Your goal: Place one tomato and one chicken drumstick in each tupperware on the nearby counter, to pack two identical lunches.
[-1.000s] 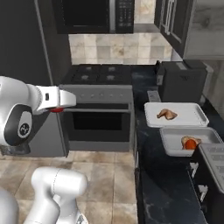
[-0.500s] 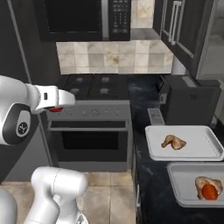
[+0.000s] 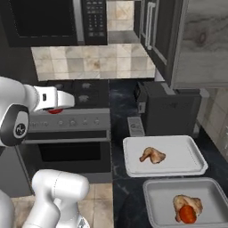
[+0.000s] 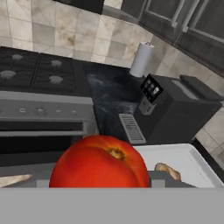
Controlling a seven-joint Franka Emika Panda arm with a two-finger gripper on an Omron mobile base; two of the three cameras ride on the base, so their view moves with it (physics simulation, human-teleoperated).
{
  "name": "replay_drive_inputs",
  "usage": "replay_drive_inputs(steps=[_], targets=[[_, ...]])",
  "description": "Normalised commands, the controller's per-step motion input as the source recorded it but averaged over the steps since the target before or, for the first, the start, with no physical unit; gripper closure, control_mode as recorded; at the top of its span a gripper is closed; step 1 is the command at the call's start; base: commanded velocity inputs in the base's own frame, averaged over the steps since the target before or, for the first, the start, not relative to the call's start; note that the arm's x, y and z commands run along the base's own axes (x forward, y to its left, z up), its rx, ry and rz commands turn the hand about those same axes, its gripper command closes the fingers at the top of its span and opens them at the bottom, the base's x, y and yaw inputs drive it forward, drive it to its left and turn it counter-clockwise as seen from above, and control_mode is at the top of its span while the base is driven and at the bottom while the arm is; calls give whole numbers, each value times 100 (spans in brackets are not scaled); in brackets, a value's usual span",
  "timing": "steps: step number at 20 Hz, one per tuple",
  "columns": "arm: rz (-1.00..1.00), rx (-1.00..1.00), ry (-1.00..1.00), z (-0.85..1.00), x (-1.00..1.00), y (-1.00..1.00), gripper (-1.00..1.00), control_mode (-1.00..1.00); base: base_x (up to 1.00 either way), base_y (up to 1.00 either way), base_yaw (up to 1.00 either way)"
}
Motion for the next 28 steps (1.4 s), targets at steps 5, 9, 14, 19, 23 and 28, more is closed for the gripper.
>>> replay_drive_inputs(steps=[5,9,14,19,23,28], targets=[[0,0,0,0,0,0,100,100,24,-80,-18],[0,0,0,0,0,0,100,100,26,-34,-14],[-17,0,0,-6,1,-57,100,-100,0,0,0],[-17,0,3,-18,0,-67,100,-100,0,0,0],[-13,0,16,-56,14,-72,100,-100,0,0,0],[-8,3,18,-68,20,-74,100,-100,0,0,0]])
